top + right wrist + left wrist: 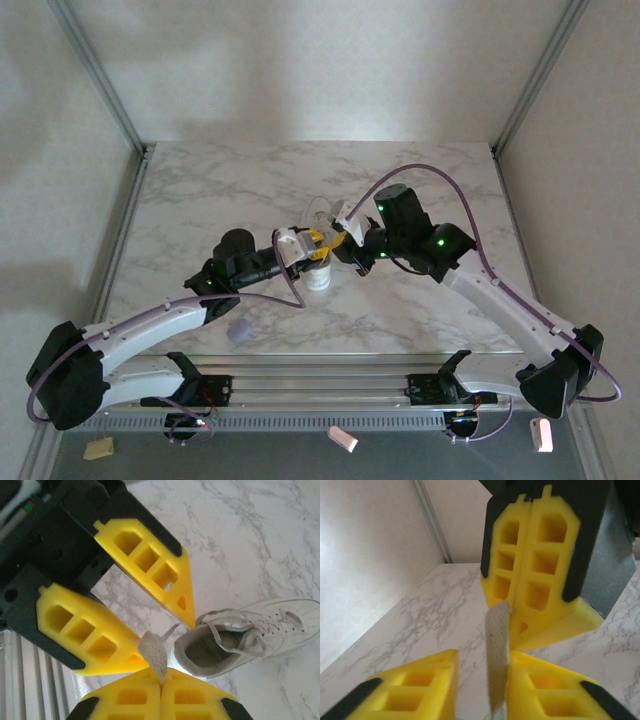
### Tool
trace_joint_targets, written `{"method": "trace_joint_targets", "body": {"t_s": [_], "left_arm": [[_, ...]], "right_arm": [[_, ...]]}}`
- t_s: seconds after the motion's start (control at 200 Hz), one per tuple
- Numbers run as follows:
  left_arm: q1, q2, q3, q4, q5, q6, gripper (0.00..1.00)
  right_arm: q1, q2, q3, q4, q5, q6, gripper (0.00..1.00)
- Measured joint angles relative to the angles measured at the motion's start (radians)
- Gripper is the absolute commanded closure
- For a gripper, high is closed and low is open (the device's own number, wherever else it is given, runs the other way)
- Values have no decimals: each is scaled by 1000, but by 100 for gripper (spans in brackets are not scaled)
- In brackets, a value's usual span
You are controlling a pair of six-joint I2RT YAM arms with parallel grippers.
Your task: Tie the shoes
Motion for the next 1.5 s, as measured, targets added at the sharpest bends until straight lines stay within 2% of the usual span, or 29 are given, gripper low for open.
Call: {"method": "trace_joint_targets", "body": {"t_s": [0.345,0.541,0.646,0.721,0.736,0.761,0.806,0.901,1.066,1.216,1.331,1.502], "left_arm": [[0,1,24,-27,-3,18,79],[-8,1,27,-47,-3,27,97],[-8,1,27,-51,-4,34,100],[-10,-2,24,-46,-20,18,100],[-11,-3,24,-45,-28,15,100],[-11,-5,20,-39,-40,1,100],[-11,-13,11,-31,-69,-25,100],[-11,-25,-7,-16,-154,-105,100],[-10,-31,-16,-10,-377,-275,100],[19,-21,36,-94,-592,-443,100],[47,22,129,-181,-669,-536,100],[49,30,158,-250,-689,-610,100]], "right_arm": [[46,32,31,-44,61,-32,100],[48,39,32,-44,73,-31,100],[50,39,32,-40,84,-30,100],[50,35,31,-29,87,-21,73],[50,32,29,-21,89,-23,65],[50,27,24,-10,92,-14,60],[50,6,5,21,101,-2,55],[48,-42,-42,80,136,36,54],[27,-59,-99,167,274,187,53],[20,40,-109,198,377,403,53],[20,140,-124,219,421,603,50],[13,288,-83,196,446,850,52]]}}
